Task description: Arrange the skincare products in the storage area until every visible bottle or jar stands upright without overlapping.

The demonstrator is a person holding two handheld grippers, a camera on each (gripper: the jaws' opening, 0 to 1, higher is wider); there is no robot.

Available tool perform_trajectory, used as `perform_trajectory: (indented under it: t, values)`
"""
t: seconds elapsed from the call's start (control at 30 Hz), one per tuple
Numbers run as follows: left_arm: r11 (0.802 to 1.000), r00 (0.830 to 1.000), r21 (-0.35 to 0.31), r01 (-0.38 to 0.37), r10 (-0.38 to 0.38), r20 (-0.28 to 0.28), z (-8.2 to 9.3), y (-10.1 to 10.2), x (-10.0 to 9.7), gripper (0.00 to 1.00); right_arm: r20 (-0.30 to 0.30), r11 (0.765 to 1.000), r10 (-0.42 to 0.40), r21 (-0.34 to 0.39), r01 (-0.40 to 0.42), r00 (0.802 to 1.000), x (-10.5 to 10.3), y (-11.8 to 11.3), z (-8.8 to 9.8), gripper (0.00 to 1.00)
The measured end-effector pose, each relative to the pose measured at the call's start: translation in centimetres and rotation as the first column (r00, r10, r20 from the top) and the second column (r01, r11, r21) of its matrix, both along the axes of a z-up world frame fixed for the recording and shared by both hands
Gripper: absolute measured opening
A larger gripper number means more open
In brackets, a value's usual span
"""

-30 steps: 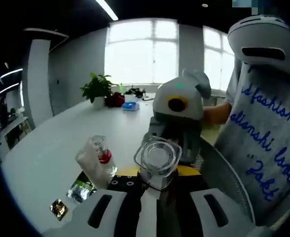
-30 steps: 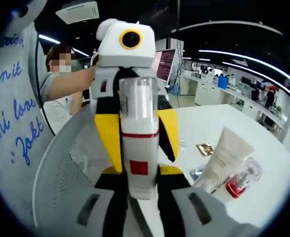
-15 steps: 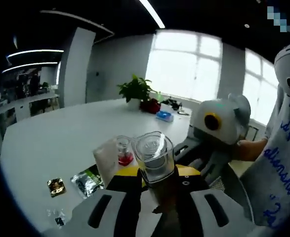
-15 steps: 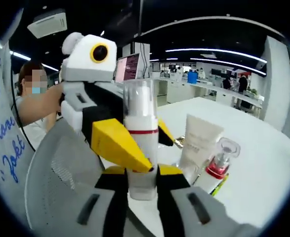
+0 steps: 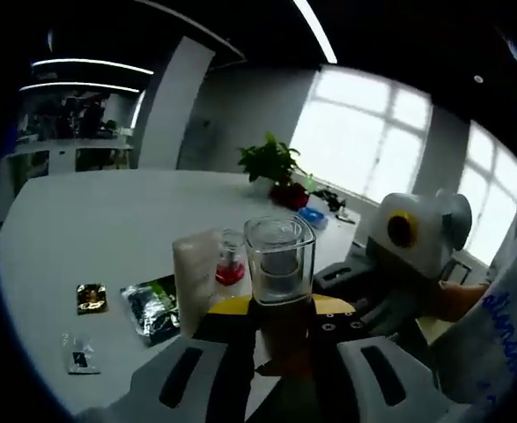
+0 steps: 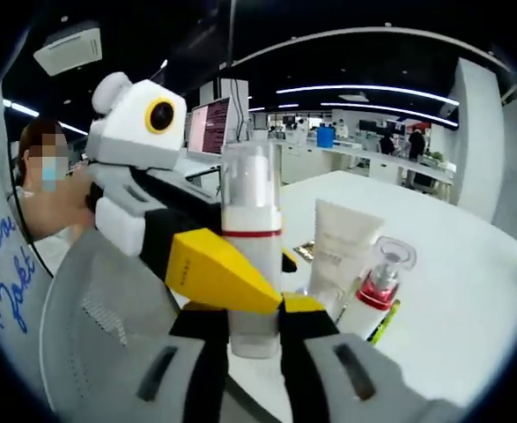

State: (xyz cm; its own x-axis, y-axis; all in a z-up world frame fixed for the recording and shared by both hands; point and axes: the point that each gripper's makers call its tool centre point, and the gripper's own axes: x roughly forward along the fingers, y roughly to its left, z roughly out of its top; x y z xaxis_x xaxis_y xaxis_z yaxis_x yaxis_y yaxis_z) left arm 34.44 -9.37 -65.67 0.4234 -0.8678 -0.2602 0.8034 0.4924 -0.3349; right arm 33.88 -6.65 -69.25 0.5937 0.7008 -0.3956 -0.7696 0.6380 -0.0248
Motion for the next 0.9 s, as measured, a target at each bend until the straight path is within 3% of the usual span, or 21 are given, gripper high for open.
perform_trajectory:
  t: [0.17, 0.5, 0.9]
  values:
    - [1.0, 1.0, 0.024, 0.015, -0.015, -0.01, -0.5, 0.1, -0.3, 0.18, -0.004, 1.0, 0.009, -0.018, -0.01, 1.0, -0.5, 0.2, -0.4, 0.22]
    - [0.986, 1.0, 0.165, -0.005, 0.003, 0.013, -2.9, 1.8, 0.5, 0.18, -0.022, 0.999, 0.026, -0.042, -0.027, 0.999, -1.7, -0.6, -0.7, 0.2]
    - [0.975, 1.0, 0.221, 0.02, -0.023, 0.01, -4.2, 1.8, 0.1, 0.18, -0.008, 0.998, 0.035, -0.046, -0.035, 0.999, -2.5, -1.1, 0.6, 0.19]
